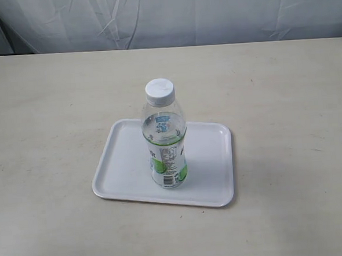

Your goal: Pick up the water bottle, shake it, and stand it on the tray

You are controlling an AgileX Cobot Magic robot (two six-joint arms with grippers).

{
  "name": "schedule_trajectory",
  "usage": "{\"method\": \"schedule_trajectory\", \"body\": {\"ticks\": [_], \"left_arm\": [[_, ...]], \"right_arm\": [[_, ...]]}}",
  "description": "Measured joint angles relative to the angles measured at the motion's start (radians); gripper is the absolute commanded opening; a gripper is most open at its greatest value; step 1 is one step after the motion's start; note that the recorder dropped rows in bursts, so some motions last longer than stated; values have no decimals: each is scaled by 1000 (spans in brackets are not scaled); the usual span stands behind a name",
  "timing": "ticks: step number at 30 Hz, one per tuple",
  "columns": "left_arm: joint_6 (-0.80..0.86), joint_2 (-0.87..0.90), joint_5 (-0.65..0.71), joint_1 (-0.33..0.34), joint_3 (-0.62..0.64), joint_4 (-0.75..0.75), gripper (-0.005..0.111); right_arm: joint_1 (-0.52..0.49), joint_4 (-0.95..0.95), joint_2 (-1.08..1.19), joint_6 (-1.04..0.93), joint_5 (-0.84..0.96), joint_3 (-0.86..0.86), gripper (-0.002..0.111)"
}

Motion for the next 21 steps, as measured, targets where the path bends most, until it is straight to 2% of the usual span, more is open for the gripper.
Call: {"method": "schedule_trajectory", "body": {"ticks": [3,4,6,8,12,21], "left_arm": [[0,0,0,0,0,0,0],[0,0,0,0,0,0,0],[0,0,0,0,0,0,0],[0,0,0,0,0,0,0],[0,0,0,0,0,0,0],[0,0,0,0,0,0,0]], "right_arm": [[-18,-275,-2,312,42,19,-1],[-27,-412,-9,490,56,33,-1],[-44,-569,-21,734,63,58,-1],[-62,-691,-41,892,65,92,-1],[-85,-760,-51,979,63,168,-1],[-126,-805,-51,968,55,275,-1]]}}
